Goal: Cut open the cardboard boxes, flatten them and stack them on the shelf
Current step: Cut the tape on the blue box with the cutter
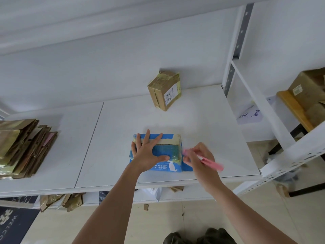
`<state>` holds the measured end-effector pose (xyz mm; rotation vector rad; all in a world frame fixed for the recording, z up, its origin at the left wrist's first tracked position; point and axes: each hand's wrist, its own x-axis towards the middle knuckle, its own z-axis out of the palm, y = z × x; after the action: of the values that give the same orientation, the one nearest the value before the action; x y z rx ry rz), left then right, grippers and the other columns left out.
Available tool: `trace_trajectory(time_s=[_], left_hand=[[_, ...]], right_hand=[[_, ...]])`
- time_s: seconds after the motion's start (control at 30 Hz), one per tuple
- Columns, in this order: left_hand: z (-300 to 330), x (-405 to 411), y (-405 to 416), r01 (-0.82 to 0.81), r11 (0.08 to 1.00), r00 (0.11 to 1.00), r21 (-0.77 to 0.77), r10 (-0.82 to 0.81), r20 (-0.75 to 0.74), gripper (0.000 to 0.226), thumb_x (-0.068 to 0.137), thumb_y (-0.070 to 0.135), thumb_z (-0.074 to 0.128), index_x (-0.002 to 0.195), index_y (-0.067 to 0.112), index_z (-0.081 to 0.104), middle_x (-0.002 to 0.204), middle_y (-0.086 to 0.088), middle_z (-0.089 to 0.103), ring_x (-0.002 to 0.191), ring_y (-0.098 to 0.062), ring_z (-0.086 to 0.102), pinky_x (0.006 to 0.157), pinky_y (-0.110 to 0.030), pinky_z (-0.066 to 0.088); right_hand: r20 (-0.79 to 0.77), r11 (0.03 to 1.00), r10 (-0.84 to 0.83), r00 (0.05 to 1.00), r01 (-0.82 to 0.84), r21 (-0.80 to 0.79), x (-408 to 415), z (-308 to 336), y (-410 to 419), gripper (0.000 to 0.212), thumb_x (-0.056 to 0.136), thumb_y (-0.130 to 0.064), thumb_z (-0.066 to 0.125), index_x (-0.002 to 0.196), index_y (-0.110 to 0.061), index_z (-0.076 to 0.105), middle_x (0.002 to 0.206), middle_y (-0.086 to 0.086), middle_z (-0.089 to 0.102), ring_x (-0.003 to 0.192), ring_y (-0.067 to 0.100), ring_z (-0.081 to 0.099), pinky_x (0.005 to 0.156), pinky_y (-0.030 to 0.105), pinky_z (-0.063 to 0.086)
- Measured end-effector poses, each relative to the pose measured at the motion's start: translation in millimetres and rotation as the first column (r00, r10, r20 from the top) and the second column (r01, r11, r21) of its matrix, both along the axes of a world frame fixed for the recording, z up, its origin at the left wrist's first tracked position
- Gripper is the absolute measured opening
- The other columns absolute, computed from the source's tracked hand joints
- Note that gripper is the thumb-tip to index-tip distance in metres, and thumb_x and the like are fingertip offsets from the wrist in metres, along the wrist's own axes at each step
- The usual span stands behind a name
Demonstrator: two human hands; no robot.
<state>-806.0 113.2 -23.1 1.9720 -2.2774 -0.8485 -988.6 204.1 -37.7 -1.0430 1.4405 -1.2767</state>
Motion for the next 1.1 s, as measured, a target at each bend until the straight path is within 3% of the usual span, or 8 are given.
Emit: trace_trajectory(time_s=[0.1, 0.23, 0.3, 0.4, 0.5, 0.67, 0.83, 1.1], left_hand=[[1, -3, -3, -0.054, 0.999, 0.998, -0.004, 0.054, -0.013, 0.086, 0.085, 0.060, 0.064, 0.151, 0.054, 0.011, 0.163, 0.008, -0.020, 0.145, -0.026, -0.033, 0.116, -0.049, -0.018], [2, 10, -5, 0.019, 0.996, 1.000, 0.087, -0.017, -0.024, 0.085, 0.088, 0.054, 0.065, 0.149, 0.058, 0.006, 0.161, 0.012, -0.024, 0.144, -0.022, -0.035, 0.117, -0.046, -0.018], [2, 11, -4, 0.023, 0.997, 1.000, 0.076, -0.021, -0.021, 0.084, 0.088, 0.053, 0.065, 0.149, 0.059, 0.008, 0.161, 0.014, -0.023, 0.144, -0.020, -0.034, 0.117, -0.045, -0.018], [3, 7, -4, 0.011, 0.998, 0.999, 0.060, -0.009, -0.032, 0.084, 0.087, 0.051, 0.067, 0.149, 0.058, 0.011, 0.162, 0.013, -0.021, 0.145, -0.020, -0.033, 0.117, -0.045, -0.017], [3, 7, 2, 0.018, 0.999, 0.999, 0.037, -0.017, -0.032, 0.084, 0.087, 0.051, 0.067, 0.150, 0.056, 0.011, 0.162, 0.012, -0.021, 0.145, -0.021, -0.033, 0.117, -0.046, -0.018], [5, 6, 5, 0.013, 0.999, 0.999, 0.031, -0.012, -0.047, 0.083, 0.088, 0.049, 0.067, 0.151, 0.054, 0.012, 0.162, 0.012, -0.022, 0.144, -0.021, -0.034, 0.117, -0.046, -0.019], [3, 5, 4, 0.012, 1.000, 1.000, 0.021, -0.012, -0.023, 0.082, 0.088, 0.050, 0.066, 0.151, 0.053, 0.012, 0.163, 0.010, -0.020, 0.145, -0.023, -0.033, 0.116, -0.046, -0.018], [1, 4, -4, 0.014, 0.999, 1.000, 0.043, -0.015, 0.007, 0.082, 0.089, 0.051, 0.064, 0.150, 0.054, 0.009, 0.163, 0.010, -0.021, 0.145, -0.023, -0.033, 0.116, -0.046, -0.019]], right_hand=[[-0.085, 0.953, 0.301, 0.950, -0.297, 0.061, 28, -12, 53, 0.020, 0.096, -0.018, 0.058, 0.078, -0.010, 0.054, 0.082, 0.005, 0.068, 0.075, 0.020, 0.067, 0.056, 0.023, 0.047], [-0.094, 0.997, 0.070, 0.993, -0.071, -0.012, -18, -10, 45, 0.016, 0.095, -0.004, 0.058, 0.080, -0.004, 0.054, 0.075, 0.010, 0.066, 0.073, 0.017, 0.067, 0.059, 0.027, 0.051], [-0.071, 0.996, -0.056, 0.996, 0.051, -0.071, -47, 3, 21, 0.016, 0.096, -0.005, 0.057, 0.081, -0.002, 0.052, 0.075, 0.010, 0.066, 0.077, 0.023, 0.066, 0.071, 0.040, 0.055], [0.011, 0.992, -0.070, 0.998, 0.070, -0.107, -45, 8, -5, 0.016, 0.098, -0.005, 0.055, 0.084, -0.002, 0.048, 0.080, 0.015, 0.066, 0.086, 0.035, 0.066, 0.085, 0.054, 0.056], [0.037, 0.996, -0.053, 0.998, 0.055, -0.076, -23, 3, -19, 0.014, 0.098, -0.004, 0.053, 0.087, 0.000, 0.046, 0.084, 0.021, 0.064, 0.087, 0.035, 0.066, 0.083, 0.064, 0.052], [0.048, 0.998, -0.067, 0.997, 0.067, -0.017, -6, -1, -28, 0.014, 0.100, -0.010, 0.053, 0.094, 0.000, 0.046, 0.094, 0.022, 0.062, 0.096, 0.036, 0.064, 0.083, 0.066, 0.050], [0.015, 0.996, -0.083, 0.996, 0.083, -0.021, -9, 1, -33, 0.014, 0.100, -0.012, 0.054, 0.095, -0.001, 0.048, 0.090, 0.012, 0.066, 0.091, 0.021, 0.069, 0.083, 0.056, 0.057], [-0.014, 0.998, -0.067, 0.998, 0.067, 0.019, -7, 0, -32, 0.017, 0.099, -0.011, 0.055, 0.091, 0.002, 0.047, 0.084, 0.019, 0.063, 0.088, 0.024, 0.069, 0.082, 0.063, 0.053]])
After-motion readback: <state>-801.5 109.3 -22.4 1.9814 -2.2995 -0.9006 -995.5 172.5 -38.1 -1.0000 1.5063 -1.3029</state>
